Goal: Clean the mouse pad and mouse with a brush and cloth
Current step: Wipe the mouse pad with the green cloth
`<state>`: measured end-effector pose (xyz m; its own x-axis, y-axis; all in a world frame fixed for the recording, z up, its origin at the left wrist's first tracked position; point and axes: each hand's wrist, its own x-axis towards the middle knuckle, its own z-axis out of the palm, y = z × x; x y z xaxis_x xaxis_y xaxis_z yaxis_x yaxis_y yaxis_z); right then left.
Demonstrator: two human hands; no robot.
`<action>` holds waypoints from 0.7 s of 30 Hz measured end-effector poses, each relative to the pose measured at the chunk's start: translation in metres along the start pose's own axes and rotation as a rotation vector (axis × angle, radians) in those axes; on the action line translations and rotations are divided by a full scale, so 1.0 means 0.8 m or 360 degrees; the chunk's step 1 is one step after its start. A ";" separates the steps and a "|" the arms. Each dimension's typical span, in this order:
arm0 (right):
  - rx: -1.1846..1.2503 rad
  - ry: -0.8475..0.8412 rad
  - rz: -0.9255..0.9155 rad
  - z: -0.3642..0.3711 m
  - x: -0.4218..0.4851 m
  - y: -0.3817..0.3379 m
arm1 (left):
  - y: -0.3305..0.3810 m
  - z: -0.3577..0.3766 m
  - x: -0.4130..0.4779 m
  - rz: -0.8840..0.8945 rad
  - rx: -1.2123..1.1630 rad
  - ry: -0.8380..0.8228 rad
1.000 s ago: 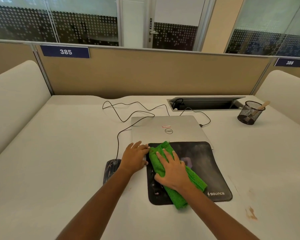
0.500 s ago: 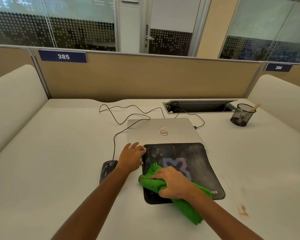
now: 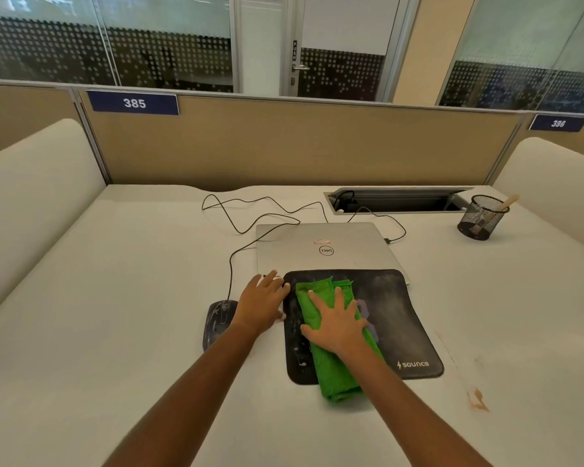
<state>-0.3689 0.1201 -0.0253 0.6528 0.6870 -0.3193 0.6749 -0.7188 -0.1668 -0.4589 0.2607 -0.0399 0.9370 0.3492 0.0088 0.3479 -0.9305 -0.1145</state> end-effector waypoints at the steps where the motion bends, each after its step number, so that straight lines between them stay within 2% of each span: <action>1: -0.0046 0.0065 -0.0007 0.006 -0.001 0.000 | 0.000 0.000 -0.001 -0.0003 0.0002 -0.0004; 7: -0.0084 0.0156 -0.0252 0.018 -0.019 0.002 | 0.002 -0.002 0.001 -0.0026 0.0045 -0.0011; 16: 0.0043 -0.0009 -0.0567 0.010 -0.071 0.022 | 0.002 -0.015 0.004 -0.0020 0.0130 -0.0065; 19: 0.0160 -0.0109 -0.0582 -0.006 -0.071 0.035 | 0.003 -0.020 0.003 0.0014 0.0166 -0.0102; 21: 0.0350 -0.0108 -0.0476 -0.017 -0.066 0.040 | 0.004 -0.021 0.001 0.0046 0.0189 -0.0117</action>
<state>-0.3770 0.0620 -0.0007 0.4087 0.8667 -0.2859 0.7374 -0.4982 -0.4561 -0.4566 0.2558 -0.0234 0.9403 0.3334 -0.0685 0.3103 -0.9224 -0.2302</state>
